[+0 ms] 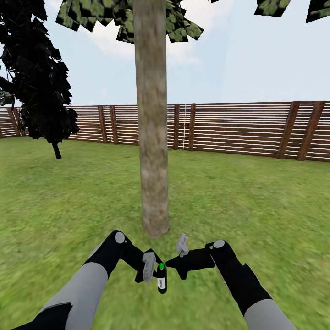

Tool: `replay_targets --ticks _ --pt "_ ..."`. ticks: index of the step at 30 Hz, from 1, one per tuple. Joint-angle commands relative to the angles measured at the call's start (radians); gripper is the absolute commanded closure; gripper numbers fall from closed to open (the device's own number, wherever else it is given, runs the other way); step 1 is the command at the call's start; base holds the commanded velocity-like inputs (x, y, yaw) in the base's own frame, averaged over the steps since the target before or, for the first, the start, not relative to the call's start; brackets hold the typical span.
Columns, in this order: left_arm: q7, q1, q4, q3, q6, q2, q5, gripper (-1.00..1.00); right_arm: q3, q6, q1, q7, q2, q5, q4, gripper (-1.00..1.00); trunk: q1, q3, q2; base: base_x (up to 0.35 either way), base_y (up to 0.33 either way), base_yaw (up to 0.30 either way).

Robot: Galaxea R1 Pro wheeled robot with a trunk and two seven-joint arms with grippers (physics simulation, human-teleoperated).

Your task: In the garden, pick up the pesticide atomizer on the floor and spray pesticide onto both trees until each tree trunk is fully covered.

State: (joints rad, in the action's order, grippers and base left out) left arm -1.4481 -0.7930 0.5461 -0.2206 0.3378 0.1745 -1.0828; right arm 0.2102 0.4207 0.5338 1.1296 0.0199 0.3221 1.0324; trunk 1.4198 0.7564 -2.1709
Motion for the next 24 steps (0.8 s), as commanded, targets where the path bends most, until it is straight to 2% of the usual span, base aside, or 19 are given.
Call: replay_targets --ticks 1,3,6,10,15,19,20,21,22,23,24 --pt "0.000 0.000 0.000 -0.001 0.000 0.000 -0.002 1.00 0.000 0.000 0.000 0.000 0.000 0.000 0.000 1.00 0.000 0.000 0.000 0.000 0.000 0.000" --pt "0.000 0.000 0.000 -0.001 -0.001 -0.006 -0.006 1.00 0.000 0.000 0.000 0.000 0.000 0.000 0.000 1.00 0.000 0.000 0.000 0.000 0.000 0.000" --pt "0.000 0.000 0.000 -0.003 -0.002 -0.015 -0.034 1.00 0.000 0.000 0.000 0.001 0.000 0.000 0.000 1.00 0.000 0.000 0.000 0.000 0.000 0.000" --pt "0.000 0.000 0.001 -0.004 -0.004 -0.051 -0.079 1.00 0.000 0.000 0.000 0.001 0.000 0.000 0.000 1.00 0.000 0.000 0.000 0.000 0.000 0.000" --pt "0.004 0.000 0.003 -0.008 -0.007 -0.139 -0.087 1.00 0.001 0.000 0.000 0.000 0.000 0.000 0.000 1.00 0.000 0.000 0.000 0.000 0.000 0.000" --pt "0.040 0.000 0.006 -0.012 -0.080 -0.273 -0.081 1.00 0.001 0.000 0.000 -0.003 0.001 0.000 0.000 1.00 0.000 0.000 0.000 0.000 0.000 0.000" --pt "0.064 0.000 0.005 -0.025 -0.101 -0.297 -0.078 1.00 -0.001 0.000 0.000 -0.006 0.000 -0.001 -0.001 1.00 0.000 0.000 0.000 0.000 0.000 0.000" --pt "0.089 0.000 0.005 -0.055 -0.120 -0.309 -0.076 1.00 -0.003 0.000 0.000 -0.008 -0.001 -0.002 -0.001 1.00 0.000 0.000 0.000 0.000 0.000 0.000" --pt "0.119 0.000 0.006 -0.109 -0.146 -0.315 -0.075 1.00 -0.007 0.000 0.000 -0.010 -0.001 -0.004 -0.004 -1.00 0.000 0.000 0.000 0.000 0.000 0.000" --pt "0.141 0.000 0.006 -0.155 -0.170 -0.317 -0.074 1.00 -0.012 0.000 0.000 -0.013 -0.003 -0.005 -0.009 -1.00 0.000 0.000 0.000 0.000 0.000 0.000" --pt "0.183 0.000 0.005 -0.245 -0.218 -0.318 -0.073 1.00 -0.034 0.000 -0.002 -0.019 -0.006 -0.006 -0.020 -1.00 0.000 0.000 0.000 0.000 0.000 0.000"
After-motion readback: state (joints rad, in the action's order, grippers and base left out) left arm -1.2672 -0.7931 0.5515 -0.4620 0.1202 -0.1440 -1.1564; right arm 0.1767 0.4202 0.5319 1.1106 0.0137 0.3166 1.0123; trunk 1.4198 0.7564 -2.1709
